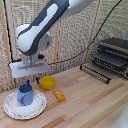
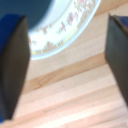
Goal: Carefully approach the cobalt cup with your gripper. Make sure to hold the cobalt cup delicately with your gripper. Carefully elevate the cobalt cup, moving it off the surface. Position the cobalt cup to hover above the alabaster dining ware. Gently lower the cobalt cup onto the alabaster dining ware. Gradually release your hold on the cobalt cup.
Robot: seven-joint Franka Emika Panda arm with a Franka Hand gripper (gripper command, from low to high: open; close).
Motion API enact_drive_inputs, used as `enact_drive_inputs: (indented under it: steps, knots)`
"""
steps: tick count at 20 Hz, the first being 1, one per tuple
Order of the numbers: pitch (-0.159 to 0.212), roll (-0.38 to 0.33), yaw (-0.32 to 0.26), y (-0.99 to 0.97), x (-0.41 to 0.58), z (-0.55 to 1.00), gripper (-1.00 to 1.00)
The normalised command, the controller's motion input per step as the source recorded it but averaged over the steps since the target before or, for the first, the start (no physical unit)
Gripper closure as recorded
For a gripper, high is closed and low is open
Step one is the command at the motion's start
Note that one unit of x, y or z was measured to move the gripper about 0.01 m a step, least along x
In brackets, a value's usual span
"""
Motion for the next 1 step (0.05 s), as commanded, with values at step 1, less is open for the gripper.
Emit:
enact_drive_inputs:
  steps: [1]
  knots:
    - [0.107,0.0,0.02,0.0,0.08,0.61,-1.0]
